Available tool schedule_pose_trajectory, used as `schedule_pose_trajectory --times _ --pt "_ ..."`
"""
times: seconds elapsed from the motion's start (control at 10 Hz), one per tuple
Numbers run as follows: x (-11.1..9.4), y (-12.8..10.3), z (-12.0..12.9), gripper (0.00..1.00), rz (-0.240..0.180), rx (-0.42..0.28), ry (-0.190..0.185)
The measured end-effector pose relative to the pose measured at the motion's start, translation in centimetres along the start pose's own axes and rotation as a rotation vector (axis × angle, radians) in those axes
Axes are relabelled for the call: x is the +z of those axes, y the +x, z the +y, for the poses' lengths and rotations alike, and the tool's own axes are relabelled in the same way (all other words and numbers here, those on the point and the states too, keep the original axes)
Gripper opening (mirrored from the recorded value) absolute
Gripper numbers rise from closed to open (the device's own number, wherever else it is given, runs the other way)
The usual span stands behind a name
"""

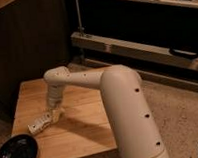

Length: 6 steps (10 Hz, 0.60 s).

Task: Place the bottle in the ceramic bowl

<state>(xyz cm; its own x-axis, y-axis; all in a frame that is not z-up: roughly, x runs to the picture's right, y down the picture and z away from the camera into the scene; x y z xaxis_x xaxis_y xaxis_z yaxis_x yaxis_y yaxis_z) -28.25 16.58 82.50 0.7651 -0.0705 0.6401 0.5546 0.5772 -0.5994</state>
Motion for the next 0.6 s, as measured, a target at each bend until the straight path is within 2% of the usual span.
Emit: schedule_pose_trajectory --times 0.5,0.6 --pt "1.5 -0.3 -0.2 0.65 -0.002 0.001 -0.033" --pt "1.5 -0.3 -0.3 0.62 -0.002 0.001 -0.037"
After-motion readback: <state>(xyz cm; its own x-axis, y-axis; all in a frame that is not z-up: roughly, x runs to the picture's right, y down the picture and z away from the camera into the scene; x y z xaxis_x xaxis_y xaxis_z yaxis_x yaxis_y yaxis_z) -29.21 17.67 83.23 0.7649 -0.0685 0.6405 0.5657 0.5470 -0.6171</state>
